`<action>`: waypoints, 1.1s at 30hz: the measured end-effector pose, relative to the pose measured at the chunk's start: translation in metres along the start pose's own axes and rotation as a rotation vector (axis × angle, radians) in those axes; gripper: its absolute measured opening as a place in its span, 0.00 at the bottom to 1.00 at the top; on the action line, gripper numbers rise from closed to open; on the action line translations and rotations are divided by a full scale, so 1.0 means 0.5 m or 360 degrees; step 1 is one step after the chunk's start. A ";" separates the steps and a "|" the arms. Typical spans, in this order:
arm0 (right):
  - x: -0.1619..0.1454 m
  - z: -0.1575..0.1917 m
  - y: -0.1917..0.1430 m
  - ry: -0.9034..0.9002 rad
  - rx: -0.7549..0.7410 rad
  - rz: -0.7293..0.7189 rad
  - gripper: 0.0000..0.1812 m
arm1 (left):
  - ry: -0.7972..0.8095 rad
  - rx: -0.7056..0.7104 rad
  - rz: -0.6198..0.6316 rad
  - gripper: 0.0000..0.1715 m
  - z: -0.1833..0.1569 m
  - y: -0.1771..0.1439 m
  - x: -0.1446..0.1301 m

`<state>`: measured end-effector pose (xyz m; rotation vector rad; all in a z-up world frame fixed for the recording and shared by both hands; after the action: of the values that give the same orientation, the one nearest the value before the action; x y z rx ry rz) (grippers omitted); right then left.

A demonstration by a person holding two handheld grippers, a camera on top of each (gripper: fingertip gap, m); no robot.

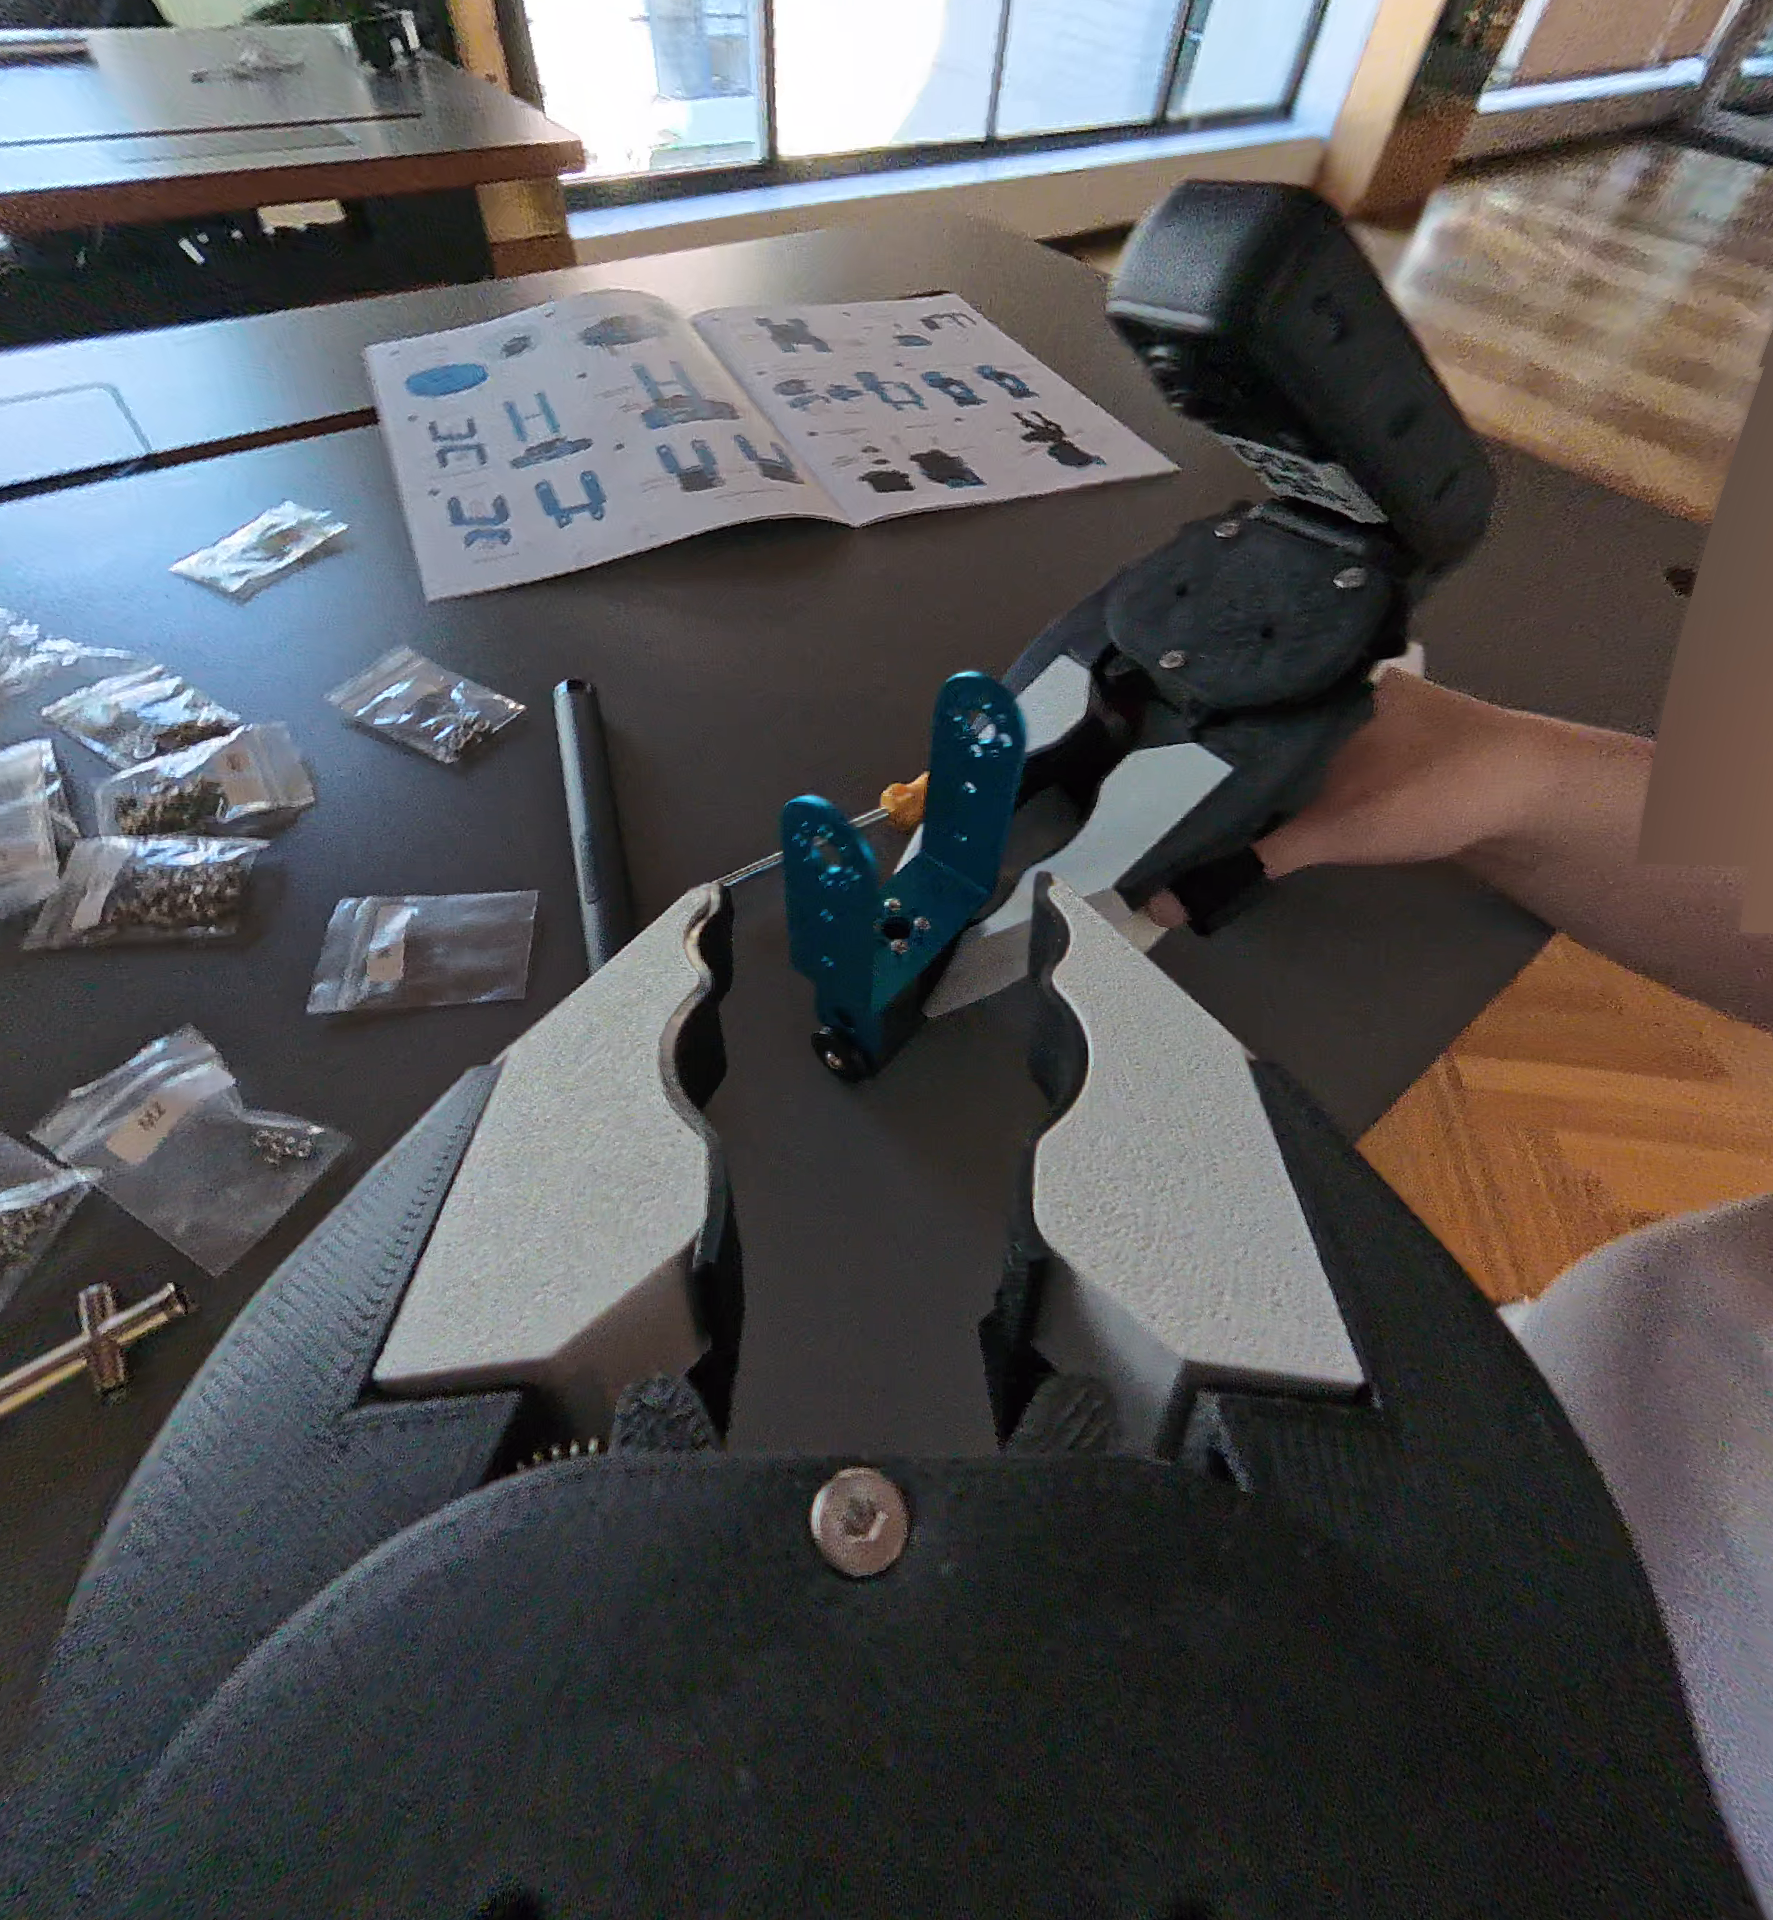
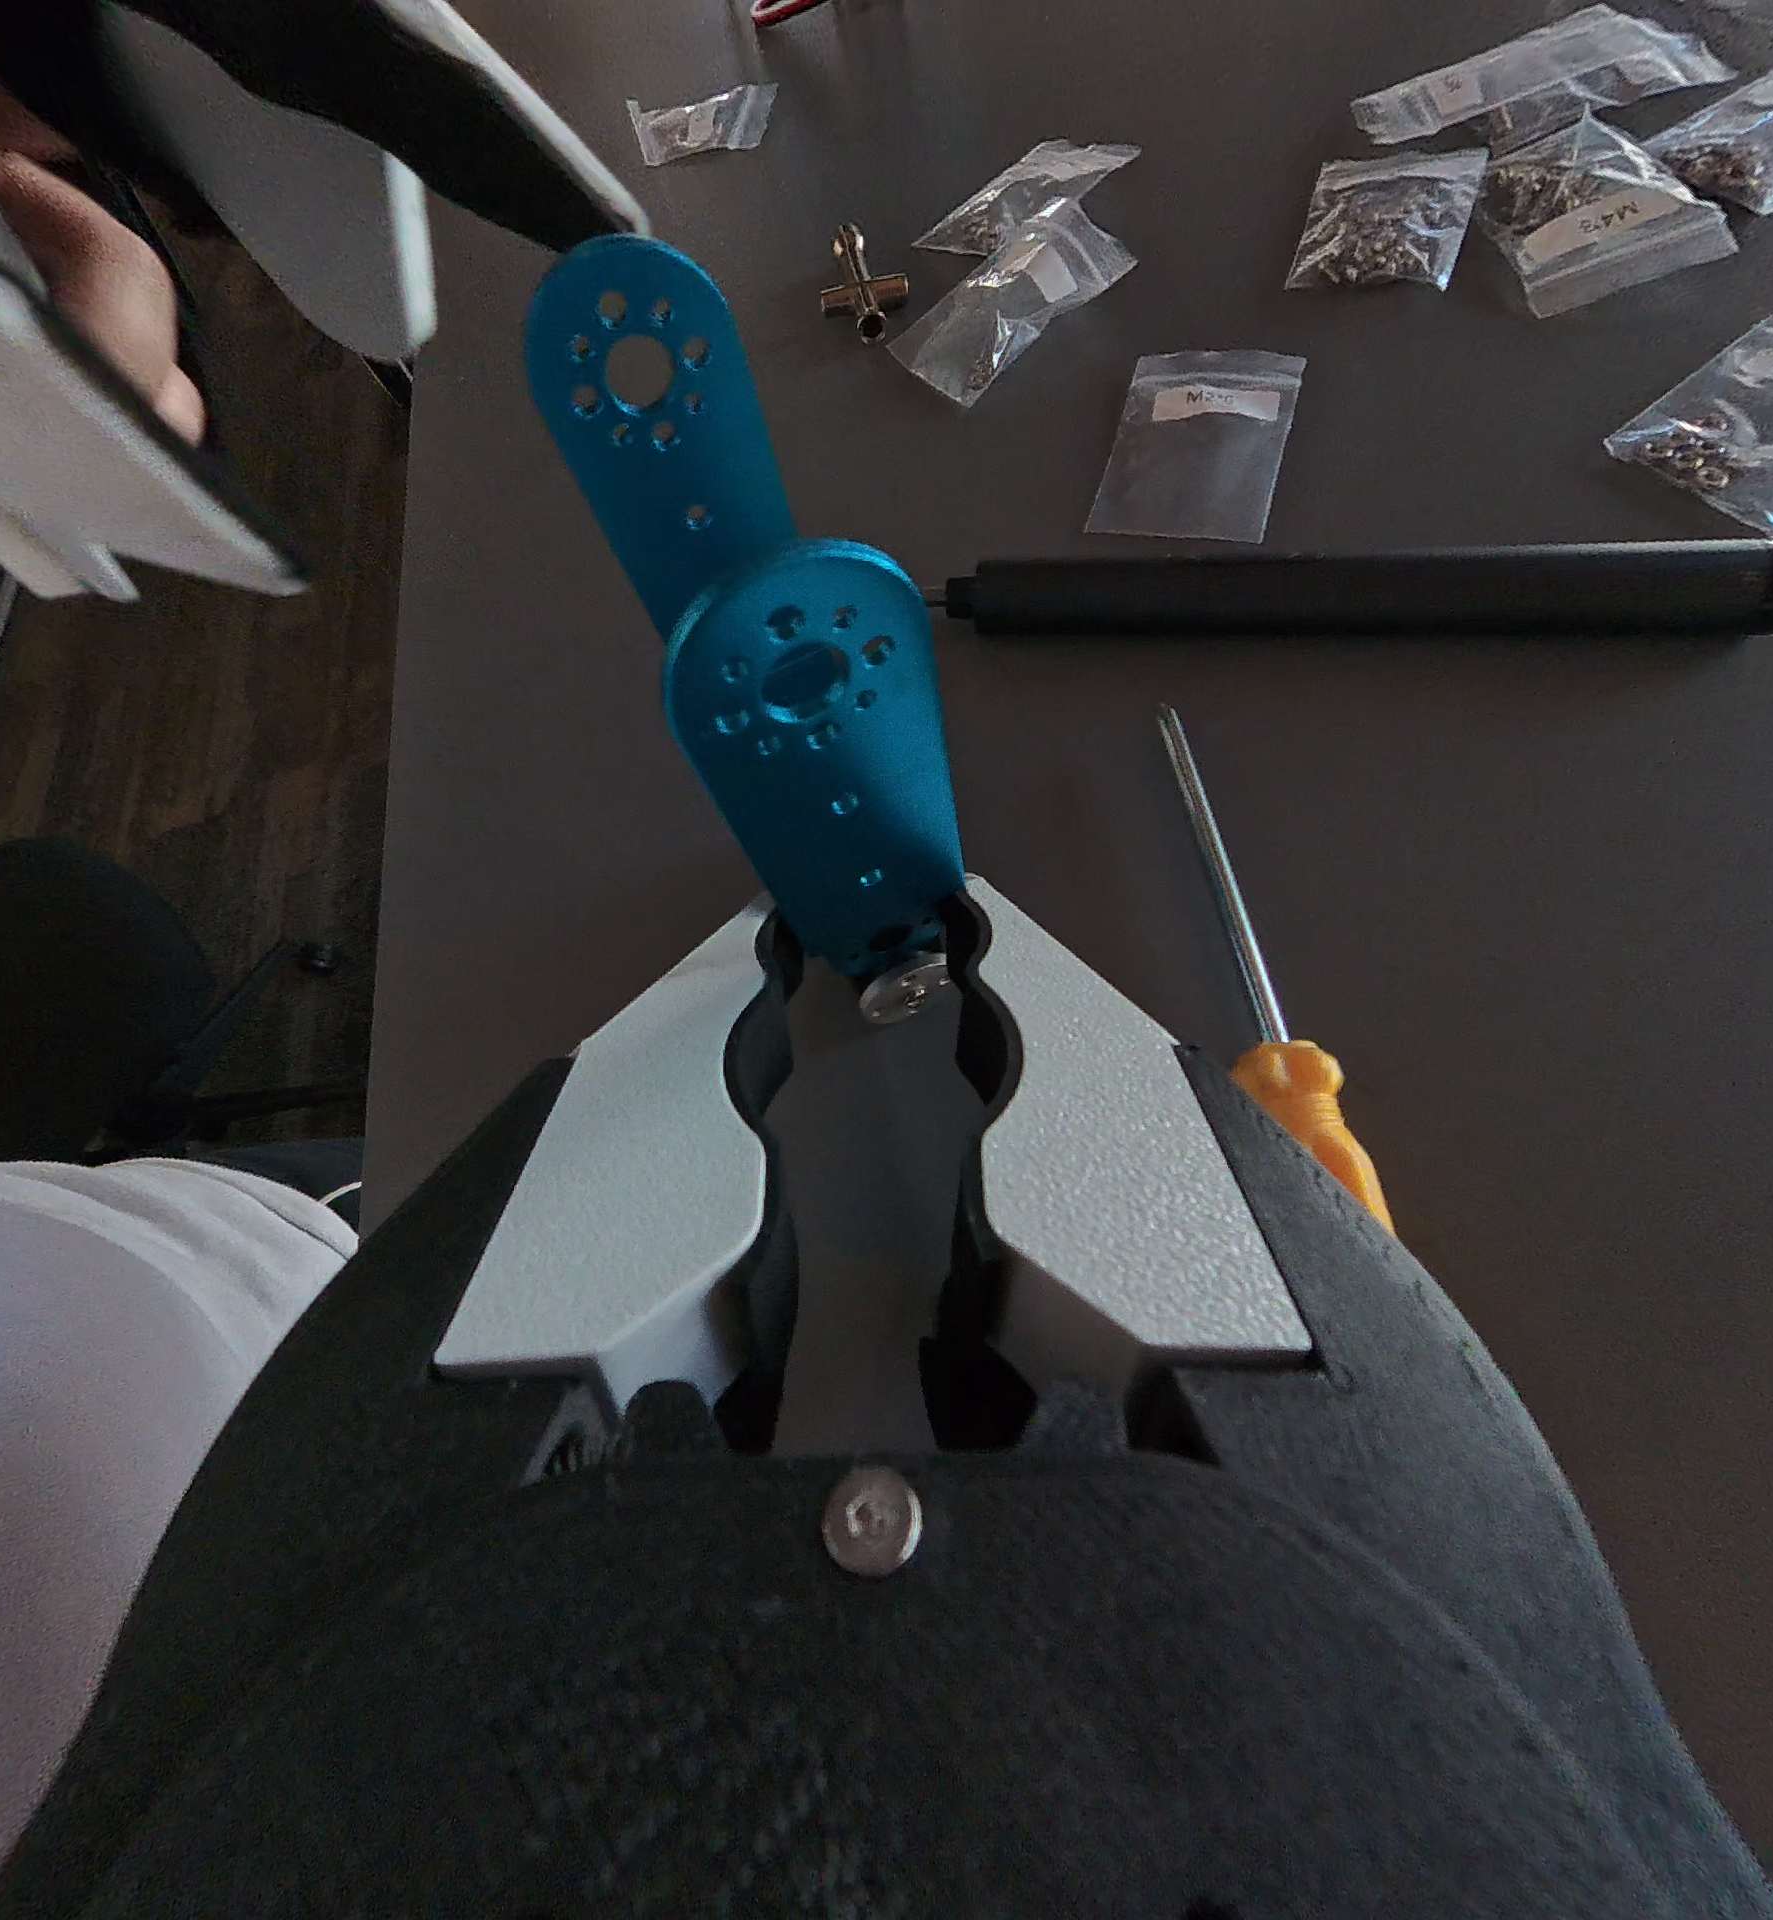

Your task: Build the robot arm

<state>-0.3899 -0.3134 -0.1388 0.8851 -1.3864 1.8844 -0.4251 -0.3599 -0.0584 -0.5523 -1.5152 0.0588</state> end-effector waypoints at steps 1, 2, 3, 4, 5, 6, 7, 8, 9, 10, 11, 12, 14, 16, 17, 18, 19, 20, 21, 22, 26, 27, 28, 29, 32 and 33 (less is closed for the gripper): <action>0.000 0.002 -0.001 -0.0018 0.0001 -0.0003 0.15 | 0.0081 -0.0031 0.0021 0.33 -0.012 -0.005 0.007; 0.002 0.005 -0.003 -0.0051 0.0004 -0.0013 0.15 | 0.0167 -0.0051 0.0044 0.33 -0.021 -0.007 0.013; 0.003 0.007 -0.006 -0.0090 -0.0008 -0.0025 0.14 | 0.0248 -0.0056 0.0061 0.34 -0.027 -0.007 0.020; 0.003 0.008 -0.011 -0.0129 -0.0035 -0.0015 0.14 | 0.0307 -0.0053 0.0071 0.35 -0.029 -0.005 0.026; 0.001 0.010 -0.017 -0.0169 -0.0061 0.0028 0.14 | 0.0344 -0.0054 0.0074 0.35 -0.031 -0.002 0.034; -0.002 0.013 -0.024 -0.0224 -0.0080 0.0077 0.14 | 0.0368 -0.0064 0.0071 0.35 -0.035 0.001 0.040; -0.003 0.014 -0.029 -0.0280 -0.0103 0.0117 0.14 | 0.0381 -0.0079 0.0073 0.35 -0.037 0.005 0.043; -0.003 0.015 -0.034 -0.0327 -0.0130 0.0152 0.14 | 0.0379 -0.0083 0.0090 0.36 -0.036 0.011 0.041; -0.003 0.017 -0.038 -0.0369 -0.0153 0.0191 0.14 | 0.0361 -0.0086 0.0105 0.36 -0.036 0.017 0.039; -0.004 0.019 -0.041 -0.0409 -0.0171 0.0229 0.14 | 0.0333 -0.0113 0.0113 0.36 -0.040 0.022 0.037; -0.004 0.021 -0.043 -0.0440 -0.0191 0.0268 0.14 | 0.0305 -0.0156 0.0120 0.36 -0.047 0.025 0.035; -0.002 0.023 -0.044 -0.0461 -0.0211 0.0302 0.14 | 0.0278 -0.0168 0.0123 0.35 -0.049 0.028 0.033; 0.001 0.025 -0.045 -0.0495 -0.0250 0.0373 0.14 | 0.0214 -0.0197 0.0136 0.33 -0.052 0.032 0.028; 0.005 0.021 -0.045 -0.0551 -0.0313 0.0444 0.14 | 0.0092 -0.0239 0.0122 0.30 -0.055 0.033 0.026; 0.007 0.021 -0.044 -0.0578 -0.0332 0.0478 0.14 | 0.0014 -0.0285 0.0110 0.29 -0.060 0.034 0.025; 0.009 0.022 -0.042 -0.0589 -0.0338 0.0509 0.14 | -0.0054 -0.0307 0.0105 0.27 -0.058 0.034 0.022; 0.012 0.024 -0.040 -0.0597 -0.0337 0.0532 0.14 | -0.0106 -0.0284 0.0104 0.24 -0.048 0.036 0.018; 0.015 0.025 -0.036 -0.0605 -0.0336 0.0546 0.14 | -0.0149 -0.0243 0.0116 0.21 -0.033 0.038 0.011; 0.021 0.026 -0.032 -0.0609 -0.0337 0.0545 0.14 | -0.0199 -0.0232 0.0127 0.20 -0.022 0.038 0.004; 0.026 0.025 -0.028 -0.0603 -0.0337 0.0549 0.13 | -0.0248 -0.0253 0.0145 0.17 -0.014 0.038 -0.004; 0.044 0.025 -0.012 -0.0591 -0.0347 0.0550 0.13 | -0.0455 -0.0448 0.0222 0.06 0.011 0.029 -0.032; 0.048 0.026 -0.007 -0.0579 -0.0344 0.0531 0.14 | -0.0512 -0.0491 0.0230 0.05 0.022 0.027 -0.036; 0.051 0.026 -0.002 -0.0562 -0.0340 0.0505 0.14 | -0.0580 -0.0545 0.0239 0.05 0.031 0.025 -0.041; 0.054 0.026 0.003 -0.0549 -0.0333 0.0471 0.14 | -0.0668 -0.0609 0.0244 0.05 0.039 0.024 -0.043; 0.060 0.028 0.015 -0.0477 -0.0278 0.0312 0.15 | -0.0949 -0.0804 0.0266 0.02 0.059 0.020 -0.052; 0.060 0.026 0.016 -0.0446 -0.0268 0.0248 0.16 | -0.1010 -0.0852 0.0279 0.01 0.065 0.020 -0.056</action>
<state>-0.4116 -0.3249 -0.1157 1.0096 -1.8006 1.7718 -0.4554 -0.3516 -0.0892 -1.1743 -2.1098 -0.0441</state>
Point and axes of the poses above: each gripper's, where its closed fingertips meet, y out along the fingers, x out of its top, z = x × y across the jaws, the point moved 2 cm from there along -y, back along the fingers, and after that the axes turned 4 degrees about x, right-handed, at the moved point
